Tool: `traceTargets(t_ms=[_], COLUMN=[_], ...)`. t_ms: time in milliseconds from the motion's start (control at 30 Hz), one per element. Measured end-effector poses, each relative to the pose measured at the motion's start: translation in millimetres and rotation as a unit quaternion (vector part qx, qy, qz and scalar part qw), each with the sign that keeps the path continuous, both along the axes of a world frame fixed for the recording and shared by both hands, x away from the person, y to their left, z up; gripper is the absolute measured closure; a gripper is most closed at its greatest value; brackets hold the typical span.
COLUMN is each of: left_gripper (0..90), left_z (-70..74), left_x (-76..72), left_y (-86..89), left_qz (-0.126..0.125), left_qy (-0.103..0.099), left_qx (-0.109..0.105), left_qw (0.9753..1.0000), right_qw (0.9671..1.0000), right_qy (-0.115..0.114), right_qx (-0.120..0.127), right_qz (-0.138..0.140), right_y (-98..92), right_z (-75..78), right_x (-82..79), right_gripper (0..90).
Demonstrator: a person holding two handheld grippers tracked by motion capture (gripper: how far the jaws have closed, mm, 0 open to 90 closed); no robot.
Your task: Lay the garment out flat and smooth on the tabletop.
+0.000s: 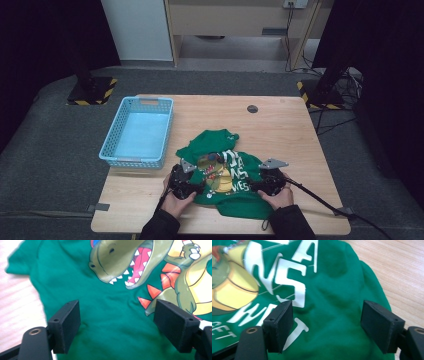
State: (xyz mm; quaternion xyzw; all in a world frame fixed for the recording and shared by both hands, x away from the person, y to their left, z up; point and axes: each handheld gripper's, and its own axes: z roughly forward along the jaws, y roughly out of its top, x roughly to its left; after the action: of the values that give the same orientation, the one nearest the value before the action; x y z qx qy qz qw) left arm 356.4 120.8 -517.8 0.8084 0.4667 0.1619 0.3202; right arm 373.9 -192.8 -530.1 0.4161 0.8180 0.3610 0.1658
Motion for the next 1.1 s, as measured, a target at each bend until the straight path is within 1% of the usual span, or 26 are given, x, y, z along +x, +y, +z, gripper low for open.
traceTargets(t_ms=[67, 133, 233, 300, 333, 400, 467, 500, 567, 600, 633, 667, 733, 767, 833, 867, 933, 1000, 1067, 1100], left_gripper=[20.7, 20.5, 20.6, 20.6, 20.6, 21.1, 21.4, 21.7, 21.1, 21.1, 21.6, 21.7, 22.0, 21.9, 21.6, 21.7, 22.2, 23.4, 24.0, 24.3], left_z=[8.1, 18.9, 34.1, 40.9, 43.4, 46.9, 48.6, 48.8, 49.0, 48.4, 47.4, 45.4, 39.2, 35.8, 28.6, 25.3, 19.5, 13.3, 6.7, 3.9], left_x=[4.7, 11.5, 24.5, 35.2, 40.7, 52.1, 63.6, 69.2, 79.5, 84.3, 89.7, 96.0, 109.3, 115.4, 125.0, 128.8, 133.1, 135.7, 138.1, 139.1], left_y=[2.7, 5.1, 5.8, 5.3, 4.8, 3.3, 1.8, 0.7, -2.1, -3.3, -4.1, -4.2, -2.9, -2.4, -2.3, -2.8, -4.5, -5.8, -6.5, -6.5], left_qz=[0.004, 0.008, 0.013, 0.014, 0.015, 0.016, 0.017, 0.022, 0.024, 0.024, 0.027, 0.031, 0.044, 0.05, 0.053, 0.055, 0.057, 0.055, 0.055, 0.054], left_qy=[-0.01, -0.019, -0.035, -0.038, -0.041, -0.045, -0.047, -0.048, -0.051, -0.056, -0.057, -0.055, -0.044, -0.037, -0.031, -0.024, -0.023, -0.017, -0.007, -0.003], left_qx=[-0.008, -0.006, -0.006, -0.007, -0.007, 0.0, 0.006, 0.006, 0.004, 0.001, 0.001, 0.001, -0.003, 0.0, 0.001, 0.005, 0.012, 0.023, 0.042, 0.044], left_qw=[0.9999, 0.9998, 0.9993, 0.9992, 0.999, 0.9989, 0.9987, 0.9986, 0.9984, 0.9981, 0.998, 0.998, 0.9981, 0.998, 0.9981, 0.9982, 0.9981, 0.998, 0.9976, 0.9976], right_qw=[0.9998, 0.9991, 0.9975, 0.9962, 0.9957, 0.9948, 0.9938, 0.9935, 0.9925, 0.9928, 0.9932, 0.9939, 0.9949, 0.9955, 0.9966, 0.9969, 0.9974, 0.9981, 0.9987, 0.9989], right_qy=[-0.012, -0.023, -0.046, -0.055, -0.059, -0.062, -0.062, -0.061, -0.057, -0.054, -0.053, -0.047, -0.037, -0.032, -0.02, -0.014, -0.001, 0.01, 0.014, 0.016], right_qx=[0.014, 0.034, 0.052, 0.063, 0.067, 0.075, 0.084, 0.087, 0.095, 0.093, 0.087, 0.081, 0.072, 0.065, 0.054, 0.049, 0.042, 0.032, 0.021, 0.015], right_qz=[-0.003, -0.006, -0.017, -0.023, -0.025, -0.03, -0.038, -0.043, -0.051, -0.054, -0.055, -0.058, -0.06, -0.06, -0.06, -0.06, -0.058, -0.052, -0.045, -0.041], right_y=[-3.1, -8.0, -14.4, -16.6, -17.0, -17.1, -17.2, -17.0, -15.6, -13.8, -11.4, -8.7, -2.7, 0.3, 5.4, 7.5, 10.9, 13.8, 16.3, 17.1], right_z=[8.3, 20.2, 39.3, 50.3, 54.7, 61.2, 64.9, 65.9, 65.8, 64.9, 62.8, 59.7, 51.4, 46.8, 36.9, 32.2, 23.4, 16.5, 11.8, 9.9], right_x=[-1.2, 0.5, 7.7, 14.6, 18.5, 27.0, 36.5, 41.6, 52.2, 57.4, 62.3, 67.1, 74.8, 78.0, 83.8, 86.2, 89.5, 90.5, 89.6, 88.9], right_gripper=[27.0, 28.0, 29.9, 31.1, 31.7, 33.0, 34.3, 35.1, 36.4, 37.2, 38.5, 39.3, 40.3, 40.8, 41.1, 41.1, 41.1, 40.8, 41.0, 41.0])
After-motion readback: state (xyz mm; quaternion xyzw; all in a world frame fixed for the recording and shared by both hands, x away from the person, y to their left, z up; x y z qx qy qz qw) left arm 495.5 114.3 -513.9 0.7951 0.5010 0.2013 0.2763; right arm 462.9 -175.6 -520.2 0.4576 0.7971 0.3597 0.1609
